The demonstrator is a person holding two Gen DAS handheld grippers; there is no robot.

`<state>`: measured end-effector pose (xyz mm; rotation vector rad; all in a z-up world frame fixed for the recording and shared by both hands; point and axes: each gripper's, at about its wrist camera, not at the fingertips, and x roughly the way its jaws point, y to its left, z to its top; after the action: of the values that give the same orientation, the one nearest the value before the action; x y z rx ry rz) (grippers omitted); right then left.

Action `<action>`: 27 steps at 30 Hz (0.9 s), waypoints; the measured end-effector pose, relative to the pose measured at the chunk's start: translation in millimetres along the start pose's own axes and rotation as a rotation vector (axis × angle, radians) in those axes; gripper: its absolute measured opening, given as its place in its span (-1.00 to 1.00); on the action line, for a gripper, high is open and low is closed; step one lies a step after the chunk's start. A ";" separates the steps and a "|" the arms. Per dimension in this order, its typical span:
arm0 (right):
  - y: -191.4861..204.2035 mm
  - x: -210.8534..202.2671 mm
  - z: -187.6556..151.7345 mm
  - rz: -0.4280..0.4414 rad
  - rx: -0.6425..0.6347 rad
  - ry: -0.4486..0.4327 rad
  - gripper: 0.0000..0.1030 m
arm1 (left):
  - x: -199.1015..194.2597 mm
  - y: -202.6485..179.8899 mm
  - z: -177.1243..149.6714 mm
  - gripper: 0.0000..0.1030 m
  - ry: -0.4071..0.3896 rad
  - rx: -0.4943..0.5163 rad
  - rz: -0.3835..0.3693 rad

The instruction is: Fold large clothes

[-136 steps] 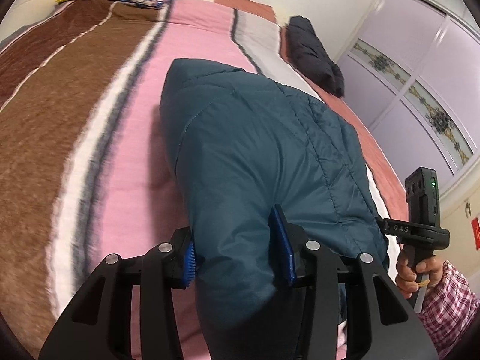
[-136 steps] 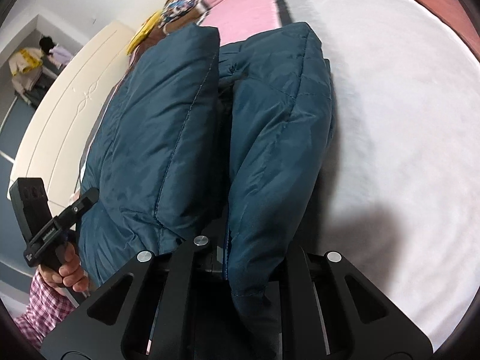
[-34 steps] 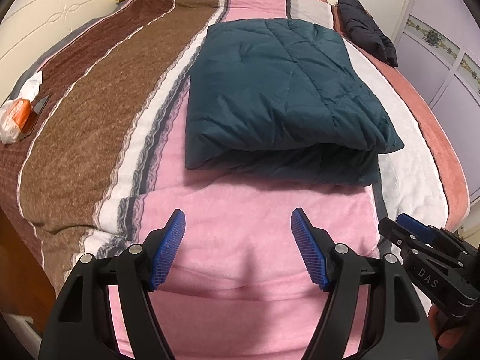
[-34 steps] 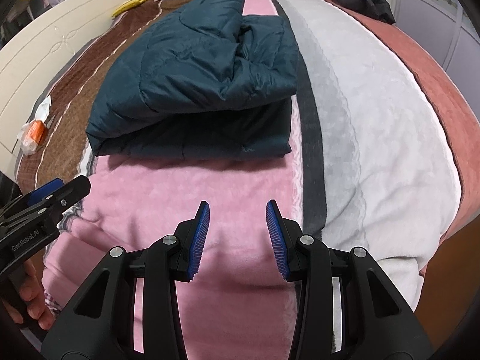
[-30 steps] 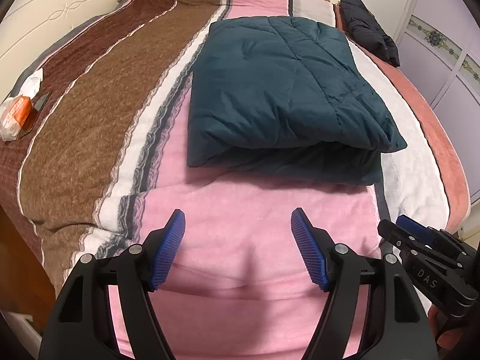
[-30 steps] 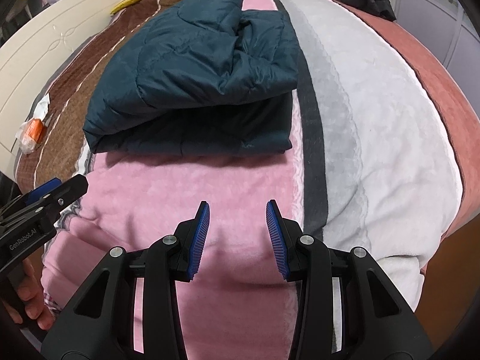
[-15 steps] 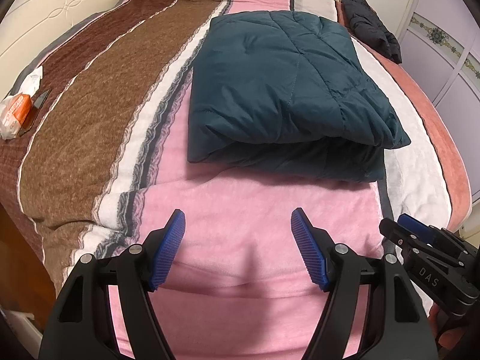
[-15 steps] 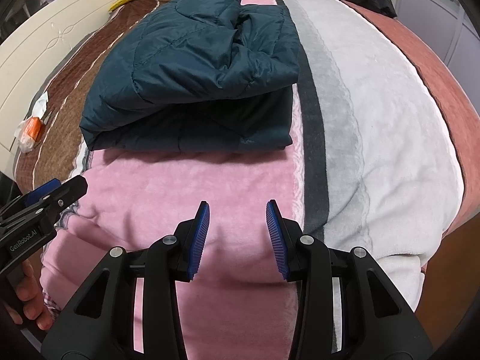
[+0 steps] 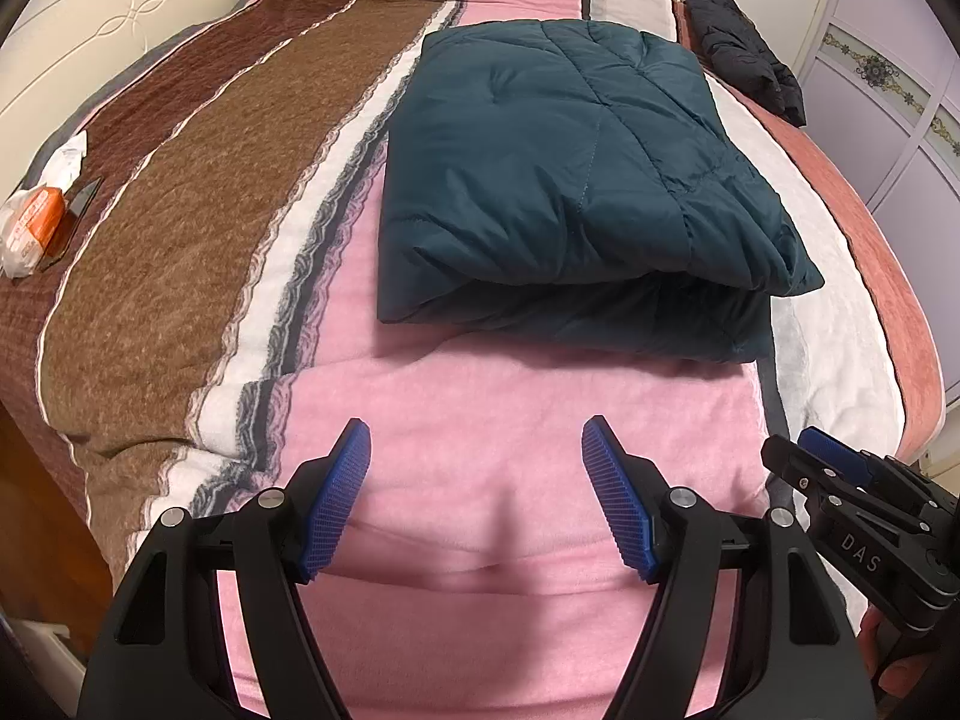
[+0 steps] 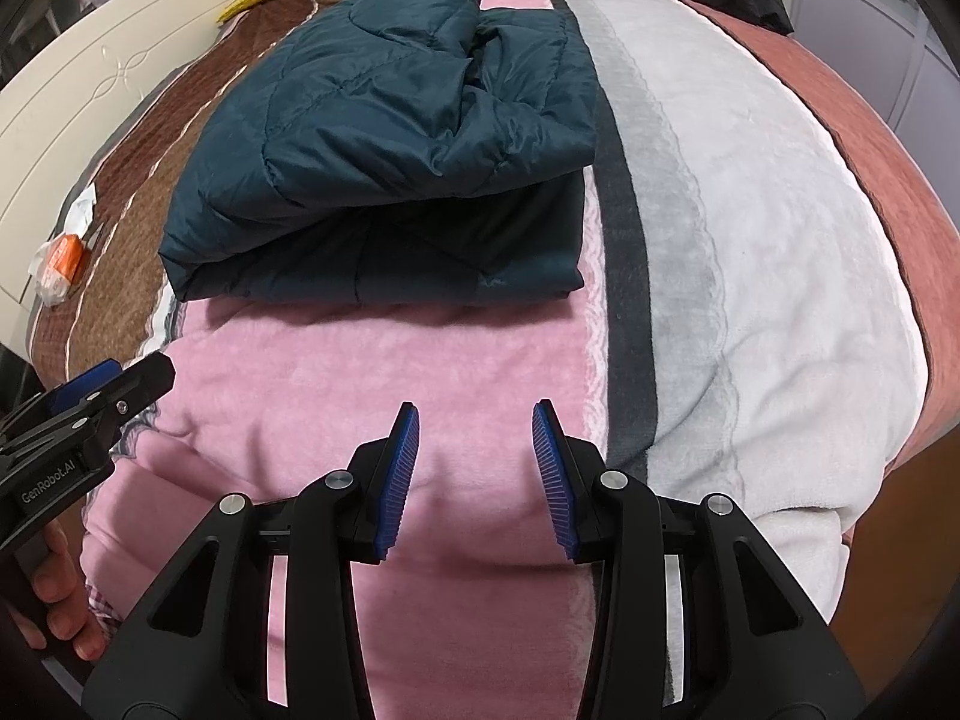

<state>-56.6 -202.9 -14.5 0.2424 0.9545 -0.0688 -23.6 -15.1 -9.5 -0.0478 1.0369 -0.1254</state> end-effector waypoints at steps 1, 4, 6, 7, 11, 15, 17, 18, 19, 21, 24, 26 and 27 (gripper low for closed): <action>0.0 -0.2 0.0 0.000 0.000 0.000 -0.22 | 0.0 0.1 0.3 0.36 0.000 0.000 0.000; -0.3 0.2 -0.1 0.000 0.000 0.001 -0.22 | 0.0 0.3 0.2 0.36 0.001 0.000 0.000; -0.2 0.1 -0.2 0.000 0.001 0.000 -0.22 | -0.1 0.3 0.3 0.36 0.001 0.000 0.000; -0.2 -0.1 -0.2 0.000 0.001 0.000 -0.22 | -0.1 0.5 0.3 0.36 0.001 -0.001 -0.001; -0.5 0.0 -0.1 0.001 -0.001 0.001 -0.22 | -0.1 1.6 -0.9 0.36 0.001 -0.003 0.000; -0.4 0.2 -0.4 0.001 0.000 0.002 -0.22 | 0.1 2.0 -1.2 0.36 0.001 -0.003 -0.001; -0.4 0.3 -0.7 0.001 0.001 0.002 -0.22 | -0.2 1.6 -0.8 0.36 0.001 -0.003 -0.001; 0.0 0.1 -1.5 0.001 0.001 0.003 -0.22 | -0.1 1.9 -1.1 0.36 0.000 -0.002 -0.001; 0.3 -0.2 -2.1 0.001 0.002 0.003 -0.22 | -0.1 1.5 -0.8 0.36 0.001 -0.003 0.000; 0.3 -0.1 -2.3 0.001 0.002 0.003 -0.22 | -0.1 1.4 -0.7 0.36 0.001 -0.003 -0.001; -0.1 0.1 -1.7 0.001 0.002 0.003 -0.22 | -0.1 1.9 -1.0 0.36 0.002 -0.004 0.000; -0.5 0.3 -1.1 0.001 0.002 0.004 -0.22 | -0.5 2.6 -1.5 0.36 0.002 -0.004 0.000; -0.5 0.2 -0.9 0.001 0.002 0.004 -0.22 | -0.5 2.3 -1.2 0.36 0.002 -0.004 0.000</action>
<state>-57.3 -203.2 -15.2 0.2451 0.9584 -0.0680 -24.7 -12.8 -10.0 -0.0514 1.0392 -0.1232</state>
